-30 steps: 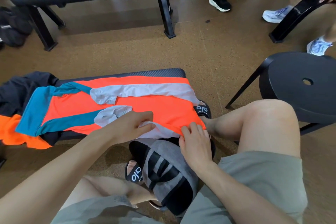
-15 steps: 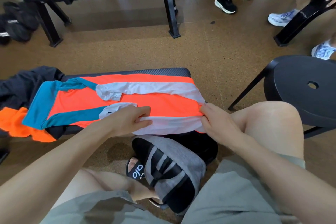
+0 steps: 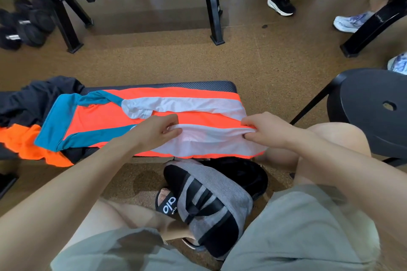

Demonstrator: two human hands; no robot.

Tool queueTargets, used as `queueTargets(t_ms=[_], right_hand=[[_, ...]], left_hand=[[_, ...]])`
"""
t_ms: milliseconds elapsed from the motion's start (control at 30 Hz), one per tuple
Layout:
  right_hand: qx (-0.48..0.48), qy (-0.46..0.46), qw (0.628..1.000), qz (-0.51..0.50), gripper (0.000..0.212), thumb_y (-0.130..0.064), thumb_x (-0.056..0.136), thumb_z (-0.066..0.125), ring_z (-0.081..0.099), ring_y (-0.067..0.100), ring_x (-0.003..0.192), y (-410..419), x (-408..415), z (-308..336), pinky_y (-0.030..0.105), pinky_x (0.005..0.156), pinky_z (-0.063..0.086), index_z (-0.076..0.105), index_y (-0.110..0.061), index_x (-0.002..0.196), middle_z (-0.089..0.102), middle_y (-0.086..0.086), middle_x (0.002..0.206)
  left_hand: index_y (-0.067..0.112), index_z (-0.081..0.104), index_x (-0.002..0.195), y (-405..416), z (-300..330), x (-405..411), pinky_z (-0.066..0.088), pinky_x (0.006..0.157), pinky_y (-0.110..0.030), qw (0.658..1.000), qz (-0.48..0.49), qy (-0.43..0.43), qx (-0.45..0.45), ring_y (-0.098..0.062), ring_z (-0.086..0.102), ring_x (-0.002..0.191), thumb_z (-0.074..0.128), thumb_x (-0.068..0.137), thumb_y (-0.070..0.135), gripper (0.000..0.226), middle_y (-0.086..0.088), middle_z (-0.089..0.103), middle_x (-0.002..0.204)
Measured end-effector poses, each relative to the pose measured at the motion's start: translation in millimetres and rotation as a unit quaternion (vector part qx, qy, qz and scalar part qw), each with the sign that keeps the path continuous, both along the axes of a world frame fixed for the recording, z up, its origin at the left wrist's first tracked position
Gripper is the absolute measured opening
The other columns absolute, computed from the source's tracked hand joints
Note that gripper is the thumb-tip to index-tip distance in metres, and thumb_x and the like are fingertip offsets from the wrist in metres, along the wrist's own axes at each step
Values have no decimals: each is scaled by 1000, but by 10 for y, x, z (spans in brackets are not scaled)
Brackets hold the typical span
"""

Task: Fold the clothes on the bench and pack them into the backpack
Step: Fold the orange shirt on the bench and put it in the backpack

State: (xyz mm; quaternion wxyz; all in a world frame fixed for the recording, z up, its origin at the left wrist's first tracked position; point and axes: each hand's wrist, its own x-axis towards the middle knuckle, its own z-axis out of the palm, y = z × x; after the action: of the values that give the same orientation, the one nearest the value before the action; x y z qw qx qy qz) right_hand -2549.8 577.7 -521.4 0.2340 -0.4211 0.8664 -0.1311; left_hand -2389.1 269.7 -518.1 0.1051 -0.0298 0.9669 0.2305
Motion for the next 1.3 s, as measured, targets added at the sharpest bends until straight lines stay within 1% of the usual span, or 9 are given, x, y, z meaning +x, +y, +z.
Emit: queueTargets(t_ms=[133,300,467,633,867,1067,1167,1233,1300], right_hand=[[-9,-55,997,-48,20,-26,81,67,55,23,70,-42,-87,-61,37,63,41,53,-25,66,56,0,67],[-37,-99,989,-107,21,-24,81,70,48,14,64,-82,-181,-131,31,58,34,58,-28,64,53,-7,64],[-50,-72,987,-135,20,-18,84,64,53,19,70,-107,-228,-172,31,59,37,59,-26,66,58,-5,68],[-57,-43,983,-172,6,-19,83,61,58,24,79,-159,-244,-194,33,61,40,65,-15,84,65,2,81],[-53,-112,957,-261,10,-30,83,66,60,22,71,-137,-211,-391,29,52,42,62,-20,83,65,3,80],[-69,-121,949,-282,9,-24,85,63,60,27,84,-127,-167,-444,34,66,42,62,-16,88,64,3,82],[-55,-116,943,-308,17,-28,85,63,61,30,91,-116,-140,-501,38,76,49,57,-16,97,65,6,92],[-30,-106,941,-320,28,-29,86,63,61,35,99,-112,-124,-549,40,81,50,54,-14,108,66,12,105],[-10,-87,939,-332,40,-28,89,62,58,38,112,-111,-91,-566,40,85,45,51,-10,123,60,19,120]], left_hand=[[26,44,80,-53,-68,-26,42,62,-41,1000,17,-15,-4,-19,50,66,60,98,32,25,4,48,68],[27,47,83,-105,-162,-48,36,59,-36,998,53,-12,-23,-16,49,65,55,100,29,19,7,50,68],[20,48,93,-112,-202,-82,42,63,-38,995,80,16,-62,-20,53,71,54,101,33,16,3,54,71],[26,44,93,-101,-275,-110,43,60,-37,991,87,19,-101,-21,55,73,55,100,38,18,6,56,73],[30,45,96,-157,-405,-59,45,61,-35,990,102,1,-95,-19,59,78,56,97,46,20,6,62,86],[23,56,112,-248,-249,70,45,70,-36,992,66,100,-40,-14,53,82,59,97,45,26,8,58,91],[21,59,112,-414,-282,222,46,73,-37,994,6,71,-77,-18,52,88,63,93,46,32,7,51,96],[26,58,104,-488,-351,319,47,72,-39,995,5,64,-71,-18,51,85,62,94,37,16,7,49,94],[30,55,100,-474,-340,359,47,75,-38,995,66,75,-27,-15,52,86,61,98,27,7,6,51,95]])
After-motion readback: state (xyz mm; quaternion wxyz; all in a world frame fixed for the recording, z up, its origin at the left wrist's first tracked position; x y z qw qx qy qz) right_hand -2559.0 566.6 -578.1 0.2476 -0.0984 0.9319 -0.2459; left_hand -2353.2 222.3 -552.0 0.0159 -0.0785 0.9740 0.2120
